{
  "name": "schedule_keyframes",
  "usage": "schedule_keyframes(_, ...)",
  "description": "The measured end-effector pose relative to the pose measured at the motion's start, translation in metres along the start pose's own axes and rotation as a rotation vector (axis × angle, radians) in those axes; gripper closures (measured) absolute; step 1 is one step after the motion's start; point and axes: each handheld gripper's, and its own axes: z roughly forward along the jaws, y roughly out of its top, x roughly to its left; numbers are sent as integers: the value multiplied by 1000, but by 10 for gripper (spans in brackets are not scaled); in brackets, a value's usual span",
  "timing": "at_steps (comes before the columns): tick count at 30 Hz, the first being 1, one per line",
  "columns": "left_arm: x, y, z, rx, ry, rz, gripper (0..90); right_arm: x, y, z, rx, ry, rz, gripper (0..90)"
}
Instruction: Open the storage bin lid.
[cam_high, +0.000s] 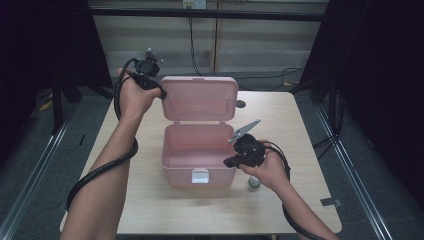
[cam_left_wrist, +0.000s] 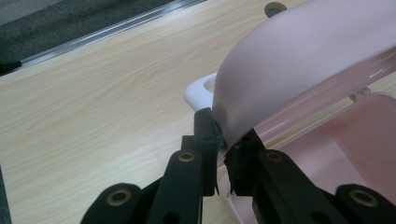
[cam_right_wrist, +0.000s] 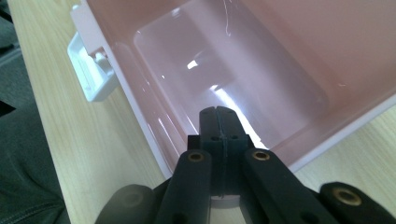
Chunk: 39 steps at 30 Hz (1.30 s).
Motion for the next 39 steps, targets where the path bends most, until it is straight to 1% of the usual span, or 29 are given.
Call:
schedule_keyframes(2, 1, 1, 1, 0, 0, 0, 842, 0, 0, 0, 1, 0, 0, 900)
schedule_keyframes(4, 1, 2, 1, 2, 0, -4, 843, -2, -1, 0, -8, 11, 11, 900)
schedule_keyframes(6, 2, 3, 2, 6, -1, -9, 844, -2, -1, 0, -13, 16, 13, 900)
schedule_keyframes(9, 3, 5, 4, 8, -5, -21, 844, -2, -1, 0, -10, 9, 6, 900)
schedule_keyframes(10, 4, 5, 5, 6, -8, -18, 846, -1, -1, 0, -8, 14, 6, 900)
schedule_keyframes(11, 4, 6, 6, 3, -8, -27, 845, -1, -1, 0, -7, 11, 4, 900)
schedule_keyframes(14, 7, 8, 8, 6, -14, -31, 846, -2, -1, 0, -9, 10, 4, 900)
schedule_keyframes(16, 8, 10, 9, 12, -18, -43, 846, -2, -1, 0, -9, 14, 1, 900)
schedule_keyframes(17, 8, 10, 10, 14, -18, -43, 847, -2, -1, 0, -10, 13, -1, 900)
schedule_keyframes(18, 9, 11, 10, 15, -17, -57, 847, -2, -1, 0, -10, 15, -2, 900)
schedule_keyframes(19, 9, 12, 11, 17, -18, -56, 847, -2, -1, 0, -11, 16, -1, 900)
schedule_keyframes(24, 11, 14, 16, 13, -15, -89, 852, -3, -1, 0, -16, 19, -9, 900)
schedule_keyframes(25, 12, 15, 16, 19, -16, -88, 852, -3, -1, 0, -15, 19, -8, 900)
schedule_keyframes(26, 13, 16, 17, 15, -19, -98, 852, -3, -1, 0, -14, 18, -10, 900)
schedule_keyframes(28, 14, 17, 20, 17, -21, -102, 852, -3, -1, 0, -15, 20, -8, 900)
schedule_keyframes(30, 15, 18, 22, 18, -18, -115, 854, -3, -2, 0, -17, 22, -8, 900)
schedule_keyframes(31, 15, 19, 24, 17, -14, -111, 854, -3, -2, 0, -20, 24, -9, 900)
schedule_keyframes(34, 16, 20, 27, 18, -10, -123, 855, -4, -2, 0, -23, 33, -3, 900)
schedule_keyframes(39, 17, 22, 31, 24, -5, -130, 855, -4, -1, 0, -15, 27, -8, 900)
